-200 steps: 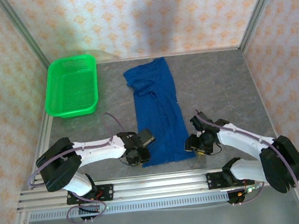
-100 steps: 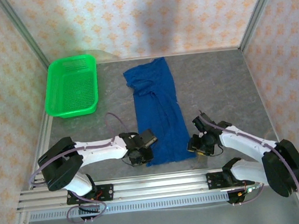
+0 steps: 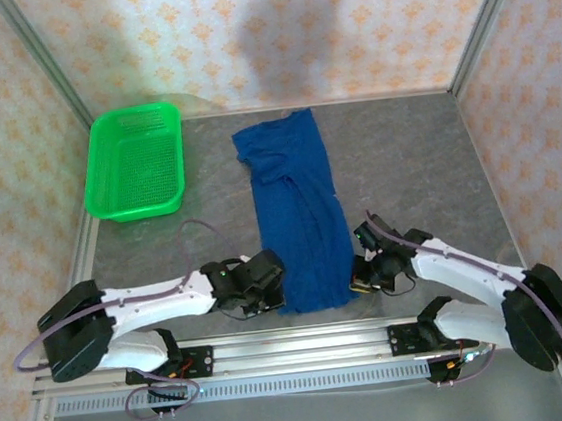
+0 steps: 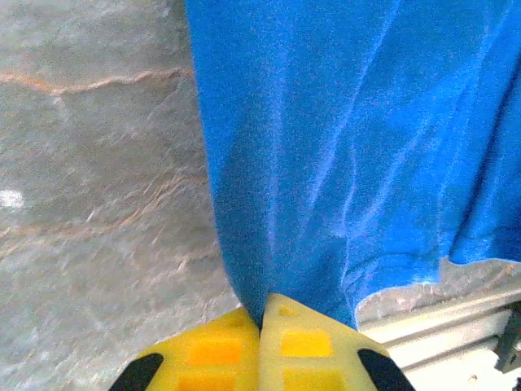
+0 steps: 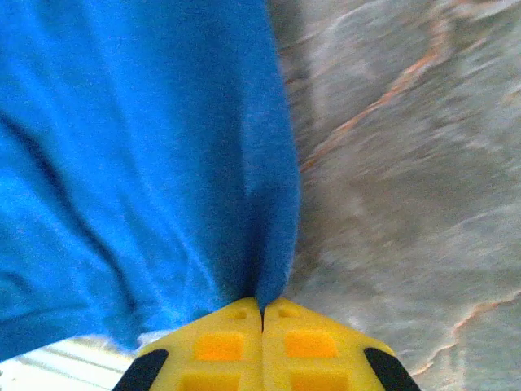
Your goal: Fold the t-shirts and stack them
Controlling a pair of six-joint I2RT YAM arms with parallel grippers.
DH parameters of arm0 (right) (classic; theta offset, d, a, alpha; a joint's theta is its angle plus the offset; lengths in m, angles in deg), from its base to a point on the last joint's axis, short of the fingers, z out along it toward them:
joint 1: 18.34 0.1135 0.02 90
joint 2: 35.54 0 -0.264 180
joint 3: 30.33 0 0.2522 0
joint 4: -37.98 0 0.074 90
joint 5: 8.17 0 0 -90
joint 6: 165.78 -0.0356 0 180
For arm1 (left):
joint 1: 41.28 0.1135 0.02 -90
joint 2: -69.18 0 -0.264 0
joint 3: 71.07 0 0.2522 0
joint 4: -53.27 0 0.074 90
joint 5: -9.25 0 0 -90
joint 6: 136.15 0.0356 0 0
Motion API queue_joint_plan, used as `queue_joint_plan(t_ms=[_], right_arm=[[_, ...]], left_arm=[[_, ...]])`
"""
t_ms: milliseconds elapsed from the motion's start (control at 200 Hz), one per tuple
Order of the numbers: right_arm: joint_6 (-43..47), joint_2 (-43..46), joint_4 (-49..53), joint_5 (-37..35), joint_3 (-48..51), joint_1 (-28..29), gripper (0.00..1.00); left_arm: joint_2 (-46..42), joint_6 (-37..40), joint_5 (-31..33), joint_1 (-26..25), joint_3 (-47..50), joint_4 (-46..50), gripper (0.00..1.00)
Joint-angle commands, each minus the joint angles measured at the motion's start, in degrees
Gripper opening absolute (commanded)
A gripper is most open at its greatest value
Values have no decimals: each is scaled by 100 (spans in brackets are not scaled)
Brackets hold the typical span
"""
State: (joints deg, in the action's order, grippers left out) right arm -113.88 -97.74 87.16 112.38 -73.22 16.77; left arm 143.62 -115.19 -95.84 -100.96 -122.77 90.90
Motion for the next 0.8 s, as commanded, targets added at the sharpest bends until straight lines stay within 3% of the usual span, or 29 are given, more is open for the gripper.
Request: queue_joint_plan(t_ms=[0,230,440,791], right_arm=[[-255,316,41,418,67,180,0],[-416,829,597,452,-50,332,0],[-463,1095,799,363,-59,337,0],[-454,858,808,392,-848,338,0]], left_arm=[[-439,-342,361,-190,242,413,5],[-1250,-916,743,-634,603,846,4],[-2183,-1260,1059,-689,916,1150,3],[-2205,-1052,1299,-560,367,1139,3]])
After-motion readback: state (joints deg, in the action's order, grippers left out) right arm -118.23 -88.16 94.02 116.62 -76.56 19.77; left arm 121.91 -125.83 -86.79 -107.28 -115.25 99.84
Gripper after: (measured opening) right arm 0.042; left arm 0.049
